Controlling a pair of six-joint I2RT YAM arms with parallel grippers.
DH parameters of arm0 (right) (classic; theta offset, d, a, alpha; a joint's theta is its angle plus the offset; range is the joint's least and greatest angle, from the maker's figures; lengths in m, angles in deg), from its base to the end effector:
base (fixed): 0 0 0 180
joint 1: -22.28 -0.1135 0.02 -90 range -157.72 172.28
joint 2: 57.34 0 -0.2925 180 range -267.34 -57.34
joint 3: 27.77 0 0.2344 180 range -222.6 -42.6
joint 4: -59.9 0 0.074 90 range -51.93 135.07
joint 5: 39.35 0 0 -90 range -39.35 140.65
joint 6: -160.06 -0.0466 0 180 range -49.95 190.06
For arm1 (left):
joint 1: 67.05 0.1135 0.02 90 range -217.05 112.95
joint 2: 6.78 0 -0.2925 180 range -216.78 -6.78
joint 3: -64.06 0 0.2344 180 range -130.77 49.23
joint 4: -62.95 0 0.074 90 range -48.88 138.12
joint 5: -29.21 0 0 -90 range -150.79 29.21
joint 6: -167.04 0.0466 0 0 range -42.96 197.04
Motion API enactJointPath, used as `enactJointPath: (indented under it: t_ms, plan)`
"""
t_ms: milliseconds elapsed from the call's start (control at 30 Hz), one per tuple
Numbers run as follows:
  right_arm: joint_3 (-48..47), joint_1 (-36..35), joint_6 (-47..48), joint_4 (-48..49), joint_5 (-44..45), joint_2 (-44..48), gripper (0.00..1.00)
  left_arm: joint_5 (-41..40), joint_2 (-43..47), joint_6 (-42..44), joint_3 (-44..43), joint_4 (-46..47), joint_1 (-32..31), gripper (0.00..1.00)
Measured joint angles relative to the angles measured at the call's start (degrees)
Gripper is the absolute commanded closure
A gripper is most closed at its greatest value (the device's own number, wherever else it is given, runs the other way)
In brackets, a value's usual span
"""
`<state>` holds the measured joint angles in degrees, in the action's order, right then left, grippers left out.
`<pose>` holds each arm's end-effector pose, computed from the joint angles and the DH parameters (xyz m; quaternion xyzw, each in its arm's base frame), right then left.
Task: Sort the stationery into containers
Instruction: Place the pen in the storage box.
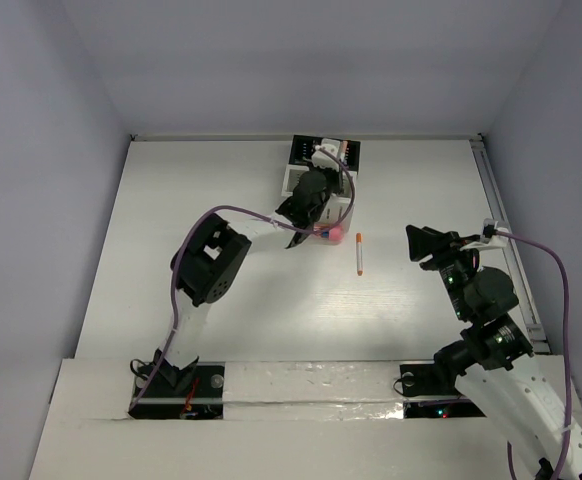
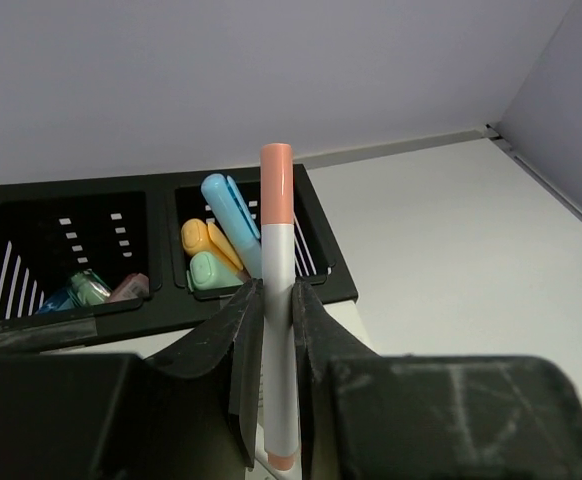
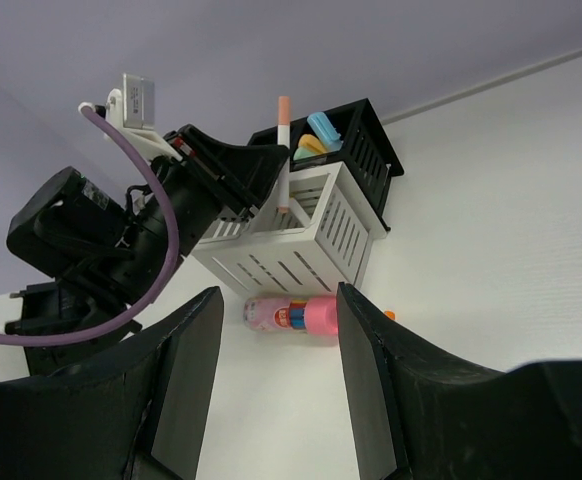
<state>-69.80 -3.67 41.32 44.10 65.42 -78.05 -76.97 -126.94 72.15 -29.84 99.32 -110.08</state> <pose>0.0801 0.0258 0.3136 0.1114 0.6641 0.2605 0.6918 0.3700 -0.3277 0.2835 0.1057 0.6360 -0.2257 0.7303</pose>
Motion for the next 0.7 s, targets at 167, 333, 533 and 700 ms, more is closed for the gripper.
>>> enactJointPath:
  t_ms: [167,333,533,700]
  plan:
    - [0.0,0.0,-0.02,0.07,-0.02,0.0,0.45,-0.17,0.0,-0.37,1.01,1.25,0.02,0.74]
    - [0.0,0.0,-0.02,0.11,-0.11,0.0,0.45,-0.57,0.0,-0.68,3.3,2.23,0.0,0.65]
    - [0.0,0.0,-0.02,0.11,-0.24,-0.07,0.45,-1.05,0.72,-0.72,4.92,2.56,0.0,0.64]
    - [0.0,0.0,-0.02,0.13,-0.26,-0.15,0.45,-1.99,4.92,-0.7,6.78,2.05,-0.13,0.64]
